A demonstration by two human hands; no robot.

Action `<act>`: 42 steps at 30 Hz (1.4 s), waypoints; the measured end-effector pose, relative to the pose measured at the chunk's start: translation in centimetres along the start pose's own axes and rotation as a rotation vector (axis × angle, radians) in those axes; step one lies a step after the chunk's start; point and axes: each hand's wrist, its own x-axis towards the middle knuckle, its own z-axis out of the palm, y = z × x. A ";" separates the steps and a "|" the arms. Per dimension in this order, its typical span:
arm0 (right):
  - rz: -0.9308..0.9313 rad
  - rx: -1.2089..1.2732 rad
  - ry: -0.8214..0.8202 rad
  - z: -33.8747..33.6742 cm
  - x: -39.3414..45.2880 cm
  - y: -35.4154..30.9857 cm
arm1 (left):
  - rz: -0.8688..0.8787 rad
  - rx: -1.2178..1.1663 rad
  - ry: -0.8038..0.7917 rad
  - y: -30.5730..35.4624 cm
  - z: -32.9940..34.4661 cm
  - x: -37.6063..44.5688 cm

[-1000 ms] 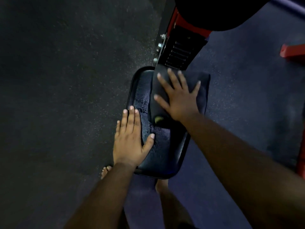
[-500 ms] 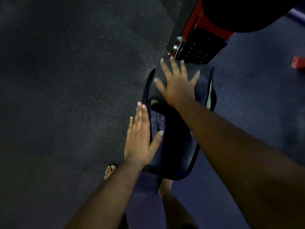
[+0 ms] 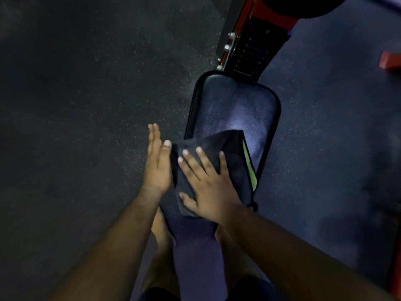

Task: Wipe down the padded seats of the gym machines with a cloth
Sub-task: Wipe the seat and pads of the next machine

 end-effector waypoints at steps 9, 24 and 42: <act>0.527 0.146 0.010 -1.9 1.6 10.8 | 0.301 0.721 -0.123 1.6 5.1 -0.3; 0.809 0.551 0.273 -2.1 3.5 14.2 | 0.368 0.987 -0.027 1.1 7.7 0.7; 0.655 0.238 0.035 -5.0 11.3 17.0 | 0.378 1.001 -0.016 0.5 7.7 1.0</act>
